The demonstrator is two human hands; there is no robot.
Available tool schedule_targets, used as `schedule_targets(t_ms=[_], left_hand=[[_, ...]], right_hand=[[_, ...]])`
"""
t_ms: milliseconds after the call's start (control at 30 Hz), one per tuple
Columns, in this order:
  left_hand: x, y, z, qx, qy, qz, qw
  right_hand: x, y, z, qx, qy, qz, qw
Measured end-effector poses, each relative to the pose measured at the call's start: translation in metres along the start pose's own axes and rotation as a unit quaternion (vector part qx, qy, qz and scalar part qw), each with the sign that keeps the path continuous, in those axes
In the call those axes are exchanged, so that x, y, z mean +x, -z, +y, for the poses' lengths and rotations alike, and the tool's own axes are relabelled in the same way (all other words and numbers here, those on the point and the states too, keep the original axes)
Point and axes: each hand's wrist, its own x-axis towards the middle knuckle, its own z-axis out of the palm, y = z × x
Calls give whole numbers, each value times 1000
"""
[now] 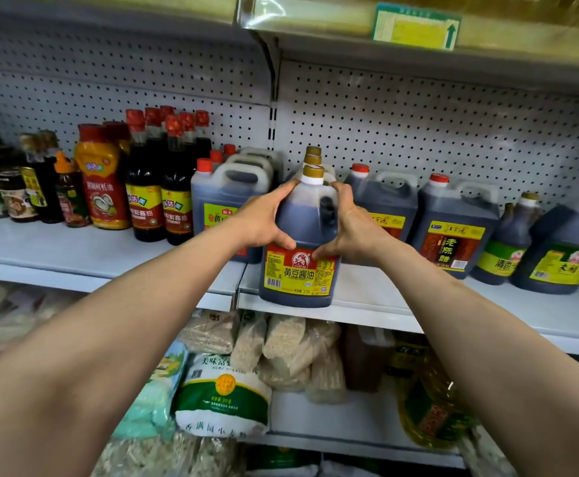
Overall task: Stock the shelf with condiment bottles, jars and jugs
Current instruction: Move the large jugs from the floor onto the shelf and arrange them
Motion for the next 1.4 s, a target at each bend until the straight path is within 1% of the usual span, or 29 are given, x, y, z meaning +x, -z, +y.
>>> schedule_targets(t_ms=[200,333,467,567,700,933,1067,1133,1233,1400], left_hand=[[16,-1,-3,26,10,1,1000],[27,0,-4,47,2,-3,999],[33,-3,-4,83,-39,6,996],[29,-13,-10,59,-81,14,995],[22,-22,-16,52,-109,38,992],[22,-33,-3,64,-101,59,991],[21,-32,-3,73,-106,68,989],[22,-28,0,105,-120,76,984],[23,-23,2,148,-116,71,980],[30,-11,1,155,-115,45,980]], right_hand=[[14,0,4,-18,-5,8,1000],[19,0,0,-71,-6,32,997],[19,-3,-4,-151,4,47,987],[15,-7,-2,-190,40,56,979],[11,-9,-4,-196,49,66,977],[13,-14,-13,-229,40,73,970],[11,-14,-11,-202,35,79,976],[11,-14,-10,-182,37,84,979],[12,-14,-6,-177,35,85,980],[17,-14,1,-159,39,99,982]])
